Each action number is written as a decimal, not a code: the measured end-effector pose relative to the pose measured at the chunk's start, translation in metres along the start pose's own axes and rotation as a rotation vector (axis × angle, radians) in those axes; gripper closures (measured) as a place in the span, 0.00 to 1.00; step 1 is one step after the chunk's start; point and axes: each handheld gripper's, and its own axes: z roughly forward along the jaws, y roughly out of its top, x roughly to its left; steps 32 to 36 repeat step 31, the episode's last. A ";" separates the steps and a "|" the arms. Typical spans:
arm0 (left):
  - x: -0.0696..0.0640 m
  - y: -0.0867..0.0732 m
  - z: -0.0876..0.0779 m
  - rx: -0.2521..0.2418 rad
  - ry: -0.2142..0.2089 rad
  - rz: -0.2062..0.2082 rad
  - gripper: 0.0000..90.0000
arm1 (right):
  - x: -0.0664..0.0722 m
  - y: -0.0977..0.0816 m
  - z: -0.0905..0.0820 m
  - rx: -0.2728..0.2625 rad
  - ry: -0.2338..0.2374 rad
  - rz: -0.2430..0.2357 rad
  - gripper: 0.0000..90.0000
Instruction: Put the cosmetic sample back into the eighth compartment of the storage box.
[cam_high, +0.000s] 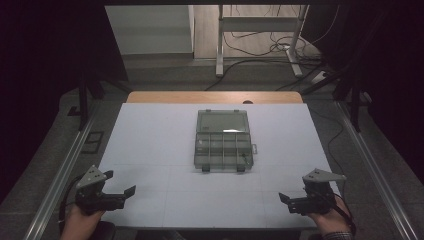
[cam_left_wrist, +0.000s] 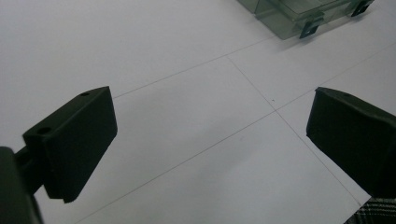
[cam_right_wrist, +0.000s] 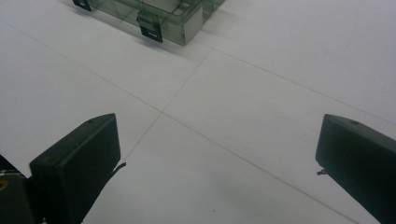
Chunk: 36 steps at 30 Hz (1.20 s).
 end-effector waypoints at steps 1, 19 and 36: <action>0.000 0.000 0.000 0.000 0.000 -0.001 0.03 | 0.000 -0.001 -0.001 0.001 -0.001 0.006 0.00; 0.000 0.000 0.000 -0.001 -0.001 -0.002 0.03 | 0.003 -0.015 -0.016 -0.011 -0.045 0.013 0.01; 0.000 0.000 0.000 -0.001 -0.003 -0.002 0.03 | 0.002 -0.019 -0.021 -0.009 -0.058 0.021 0.01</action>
